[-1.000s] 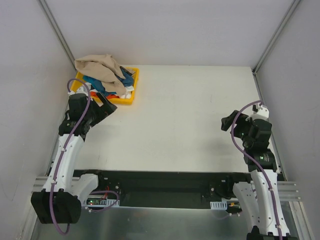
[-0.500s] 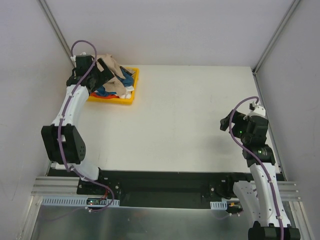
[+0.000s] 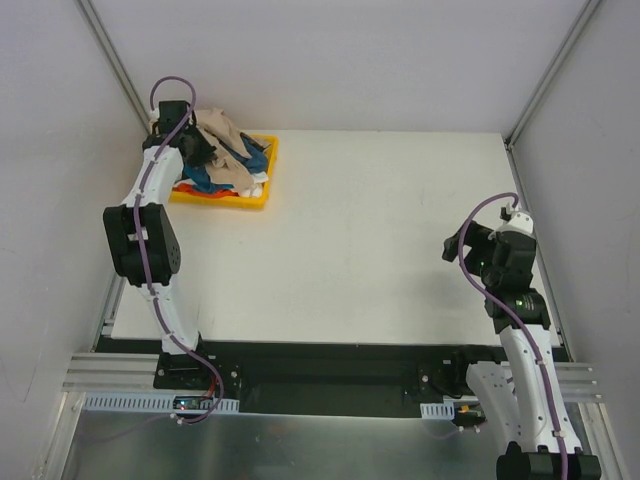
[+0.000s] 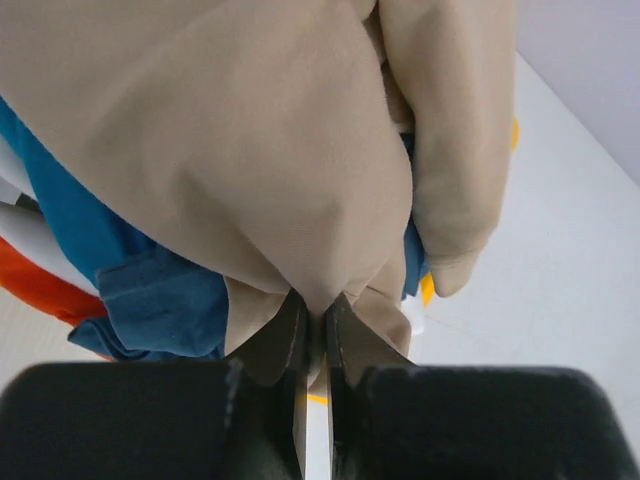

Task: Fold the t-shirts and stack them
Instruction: Grab crumpled tshirt from bin with the left arm, then move the tshirt to the center of the board

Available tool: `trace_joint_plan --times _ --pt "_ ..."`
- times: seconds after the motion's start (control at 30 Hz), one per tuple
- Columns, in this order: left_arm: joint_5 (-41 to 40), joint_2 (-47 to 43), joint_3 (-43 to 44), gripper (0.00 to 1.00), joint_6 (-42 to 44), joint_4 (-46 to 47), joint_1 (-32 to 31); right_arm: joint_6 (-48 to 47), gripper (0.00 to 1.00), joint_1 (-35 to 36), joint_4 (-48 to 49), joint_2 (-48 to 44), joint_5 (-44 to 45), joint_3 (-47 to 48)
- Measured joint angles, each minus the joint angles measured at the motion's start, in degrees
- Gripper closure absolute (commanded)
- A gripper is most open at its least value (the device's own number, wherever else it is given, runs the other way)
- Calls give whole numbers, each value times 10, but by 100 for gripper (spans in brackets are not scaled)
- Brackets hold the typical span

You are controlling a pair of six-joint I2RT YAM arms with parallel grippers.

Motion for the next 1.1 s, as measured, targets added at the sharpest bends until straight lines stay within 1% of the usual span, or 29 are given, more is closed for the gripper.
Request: trace_joint_plan --times 0.13,0.2,0.37,0.47,0.57,0.63,0.77,0.83,0.93,1.0,1.1 --pt "24 -19 0 100 0 -5 0 0 3 0 0 2 0 0" --pt "30 -43 -3 100 0 -7 -1 0 3 0 0 2 -1 0" --pt "30 -143 -10 100 0 -8 -1 0 3 0 0 -1 -3 0" --pt "33 -208 3 100 3 -10 -2 0 3 0 0 -6 -7 0" --pt "45 -246 52 100 16 -18 -9 0 3 0 0 -12 -15 0" --pt "54 -259 92 100 31 -22 -27 0 3 0 0 -14 -18 0" --pt "63 -263 200 100 64 -35 -89 0 3 0 -1 -23 -25 0" --pt "84 -263 249 100 70 -38 -107 0 3 0 -1 -29 -27 0" --pt "111 -261 325 100 71 -30 -115 0 3 0 -1 -41 -29 0" --pt "128 -262 359 100 69 -12 -119 0 3 0 -1 -48 -31 0" --pt "165 -264 376 100 63 21 -136 0 3 0 -1 -59 -33 0"
